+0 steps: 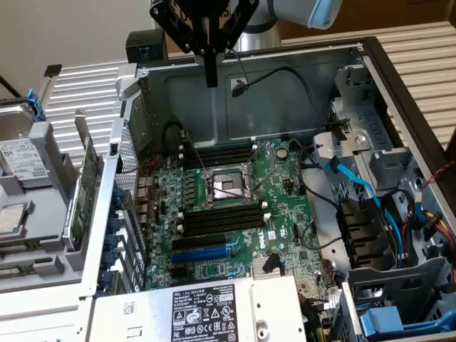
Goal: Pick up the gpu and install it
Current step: 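Reach for the gpu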
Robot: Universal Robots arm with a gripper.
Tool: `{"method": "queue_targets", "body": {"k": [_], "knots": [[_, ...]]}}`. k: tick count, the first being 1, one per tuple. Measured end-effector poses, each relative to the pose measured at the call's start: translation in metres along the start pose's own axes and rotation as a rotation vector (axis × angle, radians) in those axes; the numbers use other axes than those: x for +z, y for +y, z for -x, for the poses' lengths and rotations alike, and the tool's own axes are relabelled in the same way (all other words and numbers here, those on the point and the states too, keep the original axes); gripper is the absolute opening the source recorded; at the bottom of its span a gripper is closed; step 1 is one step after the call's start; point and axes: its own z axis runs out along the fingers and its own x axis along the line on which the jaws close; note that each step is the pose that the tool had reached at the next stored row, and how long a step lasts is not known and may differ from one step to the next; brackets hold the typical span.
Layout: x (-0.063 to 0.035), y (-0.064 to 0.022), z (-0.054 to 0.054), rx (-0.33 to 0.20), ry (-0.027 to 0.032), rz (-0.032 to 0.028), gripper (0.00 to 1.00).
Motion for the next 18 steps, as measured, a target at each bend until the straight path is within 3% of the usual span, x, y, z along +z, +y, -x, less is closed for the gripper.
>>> {"method": "queue_targets", "body": {"k": [14, 18], "knots": [[0.0000, 0.0000, -0.001, 0.000, 0.0000, 0.0000, 0.11], [-0.0003, -0.0009, -0.014, 0.000, -0.0003, -0.0001, 0.11]]}}
